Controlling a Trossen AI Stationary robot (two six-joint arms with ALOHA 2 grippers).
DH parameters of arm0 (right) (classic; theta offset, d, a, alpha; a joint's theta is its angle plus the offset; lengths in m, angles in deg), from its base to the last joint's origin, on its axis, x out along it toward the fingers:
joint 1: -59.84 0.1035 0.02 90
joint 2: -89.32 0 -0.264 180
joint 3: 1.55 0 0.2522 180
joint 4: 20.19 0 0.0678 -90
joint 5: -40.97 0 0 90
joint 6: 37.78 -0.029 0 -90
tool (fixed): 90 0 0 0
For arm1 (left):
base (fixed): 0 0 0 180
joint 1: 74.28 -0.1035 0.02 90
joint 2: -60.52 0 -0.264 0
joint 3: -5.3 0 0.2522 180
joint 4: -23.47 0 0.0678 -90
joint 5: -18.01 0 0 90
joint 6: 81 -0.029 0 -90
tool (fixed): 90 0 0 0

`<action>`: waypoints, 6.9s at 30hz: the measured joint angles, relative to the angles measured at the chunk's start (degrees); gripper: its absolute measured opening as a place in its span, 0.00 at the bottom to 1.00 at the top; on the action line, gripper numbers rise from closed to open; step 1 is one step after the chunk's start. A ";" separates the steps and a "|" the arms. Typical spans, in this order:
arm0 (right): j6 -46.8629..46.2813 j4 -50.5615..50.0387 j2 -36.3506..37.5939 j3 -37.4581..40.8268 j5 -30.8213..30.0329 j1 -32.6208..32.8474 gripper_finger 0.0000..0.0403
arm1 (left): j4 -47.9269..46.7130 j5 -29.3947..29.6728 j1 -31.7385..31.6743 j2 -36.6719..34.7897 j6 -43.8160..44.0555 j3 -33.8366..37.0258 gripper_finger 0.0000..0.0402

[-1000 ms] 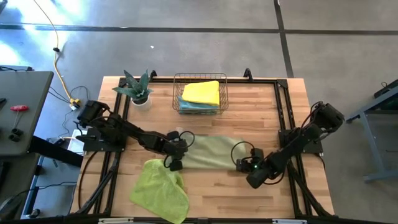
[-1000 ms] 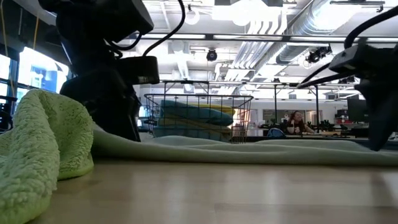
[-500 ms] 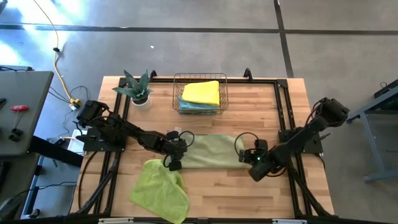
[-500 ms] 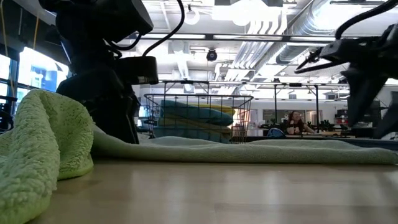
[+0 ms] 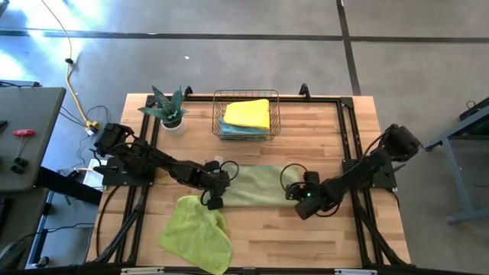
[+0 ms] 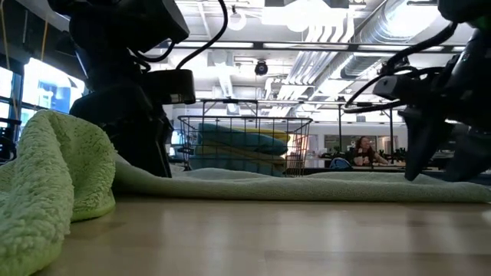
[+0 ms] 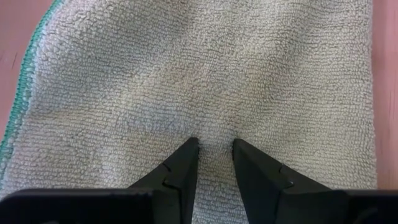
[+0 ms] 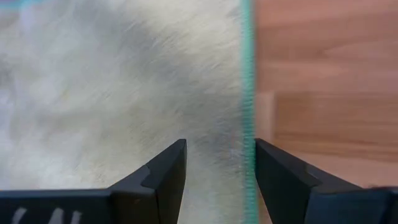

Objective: Fold microfiber towels
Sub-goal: Fold the light blue microfiber cloth, then put the light blue microfiber cloth in the basket

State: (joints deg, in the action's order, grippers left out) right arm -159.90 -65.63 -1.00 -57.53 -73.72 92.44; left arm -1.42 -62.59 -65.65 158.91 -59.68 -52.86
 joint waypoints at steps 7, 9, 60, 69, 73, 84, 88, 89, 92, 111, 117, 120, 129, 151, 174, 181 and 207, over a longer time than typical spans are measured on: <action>2.40 2.54 -4.04 -0.34 -0.29 -0.02 0.43 | 0.11 -0.17 0.00 0.00 -0.49 0.00 0.23; 2.81 2.36 -4.54 -0.37 -0.47 -0.02 0.43 | 0.11 -0.24 0.00 0.00 -0.50 0.00 0.23; 37.21 42.79 -1.13 -1.75 5.70 -19.07 0.00 | -8.69 -1.23 -0.57 -28.99 -1.30 -11.21 0.23; 44.99 39.72 -15.04 -17.89 12.95 -19.12 0.00 | -11.88 -0.94 -0.59 -31.76 -0.84 -11.17 0.23; 48.12 37.84 -19.48 -24.27 15.17 -19.12 0.00 | -12.08 -0.93 -0.59 -31.76 -0.48 -11.26 0.23; 49.10 37.34 -26.01 -29.77 19.17 -18.68 0.00 | -11.78 -0.86 -0.59 -31.76 1.51 -11.26 0.23; 49.04 37.09 -26.01 -29.77 19.42 -17.90 0.07 | -12.08 -0.78 -0.61 -31.78 2.54 -11.26 0.23; 48.64 37.05 -26.01 -29.75 20.32 -17.88 0.10 | -12.11 -0.79 -0.61 -31.77 2.54 -11.26 0.23; 47.92 37.07 -26.01 -29.75 24.66 -17.88 0.21 | -12.28 -0.26 -0.61 -31.78 3.19 -11.26 0.23; 57.91 -3.25 -7.10 -29.65 10.40 -17.80 0.44 | -8.24 2.66 0.38 -25.81 2.39 -4.09 0.23; 45.94 -5.45 -3.28 -19.89 6.67 -15.01 0.42 | 3.97 3.27 1.63 -17.25 -0.28 1.18 0.23; 41.28 7.04 -2.16 -11.25 11.30 -15.33 0.41 | 7.99 2.98 1.64 -12.58 0.01 2.70 0.23; 42.16 32.58 0.20 0.39 11.18 -16.20 0.41 | 17.01 1.52 1.25 1.40 3.07 2.75 0.23; 50.83 27.17 -0.98 0.35 18.66 -23.27 0.57 | 21.79 1.39 1.53 4.66 3.54 3.06 0.23; 53.65 42.83 -11.41 0.17 24.57 -24.02 0.52 | 24.65 1.53 1.53 4.90 4.02 3.10 0.23; 53.15 42.62 -11.72 0.28 23.50 -24.02 0.11 | 24.75 1.59 1.53 4.90 4.09 3.10 0.23; 73.75 8.15 -9.07 -32.38 24.66 -29.93 0.00 | 18.03 4.73 1.12 -30.47 3.63 3.16 0.23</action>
State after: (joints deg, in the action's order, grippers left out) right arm -86.15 -57.48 -10.07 -89.91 -49.06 62.51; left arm 16.60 -57.86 -64.53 128.44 -56.05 -49.70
